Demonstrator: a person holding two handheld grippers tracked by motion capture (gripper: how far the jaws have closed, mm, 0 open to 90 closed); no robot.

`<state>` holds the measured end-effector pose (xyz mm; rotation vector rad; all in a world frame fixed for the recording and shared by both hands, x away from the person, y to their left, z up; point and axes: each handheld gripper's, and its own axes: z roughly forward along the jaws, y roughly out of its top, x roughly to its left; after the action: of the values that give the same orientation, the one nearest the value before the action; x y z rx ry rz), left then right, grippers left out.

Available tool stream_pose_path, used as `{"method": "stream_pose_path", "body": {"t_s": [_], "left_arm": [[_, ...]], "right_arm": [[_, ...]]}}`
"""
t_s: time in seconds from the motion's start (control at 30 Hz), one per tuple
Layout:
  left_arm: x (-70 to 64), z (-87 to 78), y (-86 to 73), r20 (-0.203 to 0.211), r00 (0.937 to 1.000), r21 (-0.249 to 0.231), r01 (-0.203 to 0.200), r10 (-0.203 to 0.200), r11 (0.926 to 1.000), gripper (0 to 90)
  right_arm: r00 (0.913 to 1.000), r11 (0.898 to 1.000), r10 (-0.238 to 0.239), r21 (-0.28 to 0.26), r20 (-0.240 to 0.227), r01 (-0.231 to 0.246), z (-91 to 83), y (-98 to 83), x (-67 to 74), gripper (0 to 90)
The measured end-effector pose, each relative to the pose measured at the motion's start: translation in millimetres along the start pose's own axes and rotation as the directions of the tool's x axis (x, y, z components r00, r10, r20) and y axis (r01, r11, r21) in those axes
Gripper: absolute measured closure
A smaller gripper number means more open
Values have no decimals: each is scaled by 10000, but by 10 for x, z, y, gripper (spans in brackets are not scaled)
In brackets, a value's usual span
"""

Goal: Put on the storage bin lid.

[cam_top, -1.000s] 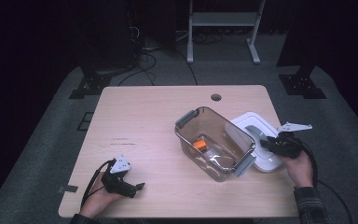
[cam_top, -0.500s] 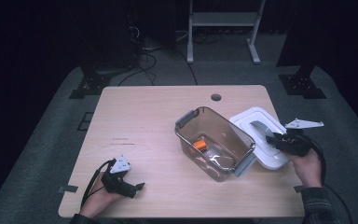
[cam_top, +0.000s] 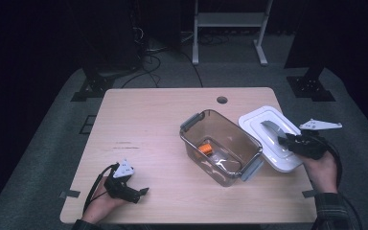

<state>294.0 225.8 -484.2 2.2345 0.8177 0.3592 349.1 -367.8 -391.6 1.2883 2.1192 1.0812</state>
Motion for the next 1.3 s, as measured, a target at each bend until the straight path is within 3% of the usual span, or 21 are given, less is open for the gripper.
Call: {"method": "stream_pose_path", "body": {"t_s": [0.8, 1.3], "left_arm": [[0, 0, 0, 1, 10000, 5, -2, 2, 10000, 0], [0, 0, 0, 0, 10000, -2, -4, 4, 10000, 0]], "right_arm": [[10000, 9973, 24, -736, -59, -29, -348, 174, 32, 664], [9994, 9932, -119, -1164, -335, 79, -498, 290, 150, 664]]}}
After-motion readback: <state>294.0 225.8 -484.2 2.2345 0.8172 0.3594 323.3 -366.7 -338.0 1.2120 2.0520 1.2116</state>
